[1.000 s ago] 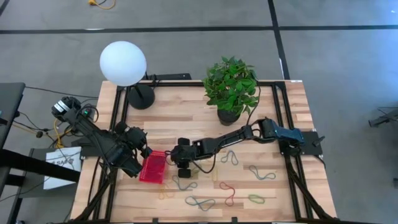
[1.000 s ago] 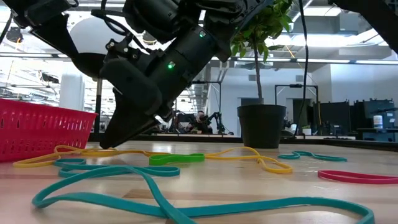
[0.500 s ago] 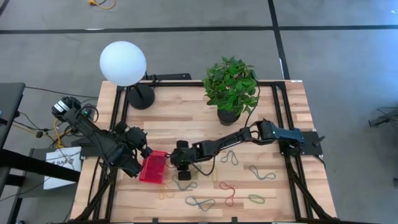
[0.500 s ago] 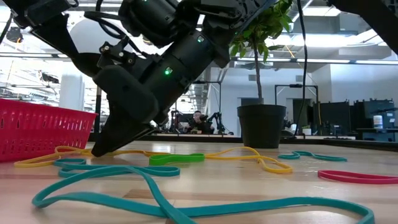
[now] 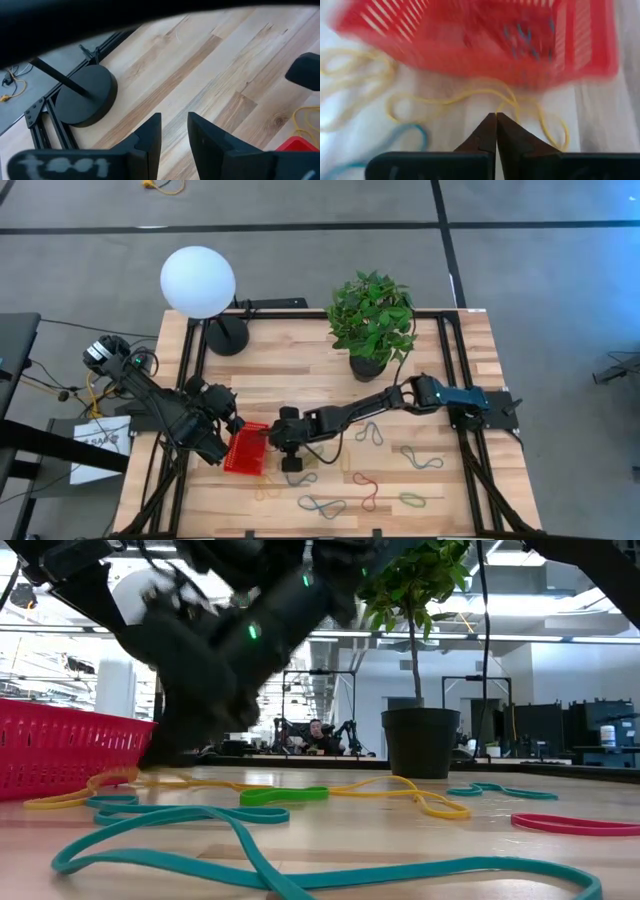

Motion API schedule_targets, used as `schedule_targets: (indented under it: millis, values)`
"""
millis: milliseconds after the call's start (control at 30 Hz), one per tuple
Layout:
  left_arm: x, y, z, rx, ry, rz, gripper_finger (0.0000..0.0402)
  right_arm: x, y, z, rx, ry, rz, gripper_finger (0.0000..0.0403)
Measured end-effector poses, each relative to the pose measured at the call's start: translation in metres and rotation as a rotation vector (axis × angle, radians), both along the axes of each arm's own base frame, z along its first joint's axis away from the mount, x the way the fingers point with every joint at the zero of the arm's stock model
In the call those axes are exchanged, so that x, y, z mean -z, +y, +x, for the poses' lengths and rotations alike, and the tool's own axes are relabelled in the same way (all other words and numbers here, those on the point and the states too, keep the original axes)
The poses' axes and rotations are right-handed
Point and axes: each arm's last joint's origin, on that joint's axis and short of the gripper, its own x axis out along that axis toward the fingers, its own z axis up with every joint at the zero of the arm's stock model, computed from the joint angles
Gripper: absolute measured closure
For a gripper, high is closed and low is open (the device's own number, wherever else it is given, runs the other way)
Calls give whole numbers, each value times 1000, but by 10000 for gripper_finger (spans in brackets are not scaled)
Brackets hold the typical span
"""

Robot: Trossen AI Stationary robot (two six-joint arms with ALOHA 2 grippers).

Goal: Pick and place items into bin
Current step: Put the yellow rubber band into the red bin

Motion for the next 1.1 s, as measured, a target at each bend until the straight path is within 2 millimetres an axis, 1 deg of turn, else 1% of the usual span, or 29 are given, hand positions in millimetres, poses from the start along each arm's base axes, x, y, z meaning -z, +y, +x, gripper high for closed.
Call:
schedule_targets:
  millis: [100,267,400,567,633,800,933,1100]
  values:
    - [0,0,0,0,0,0,315,-27,6,4,-17,-23,-3,400]
    - [0,0,0,0,-1,0,315,-70,8,13,-38,-105,-14,401]
    - [0,0,0,0,-1,1,315,-105,9,20,-68,-225,-54,401]
    - [0,0,0,1,-3,2,315,-135,15,24,-115,-356,-87,402]
    - [0,0,0,3,-8,7,315,-140,17,25,-115,-391,-81,402]
    - [0,-2,0,12,-19,7,315,-140,16,25,-112,-391,-79,402]
    - [-1,-1,-1,-10,-52,5,315,-132,15,25,-107,-362,-77,402]
    - [-3,3,-5,-56,-68,36,315,-131,12,24,-95,-345,-64,402]
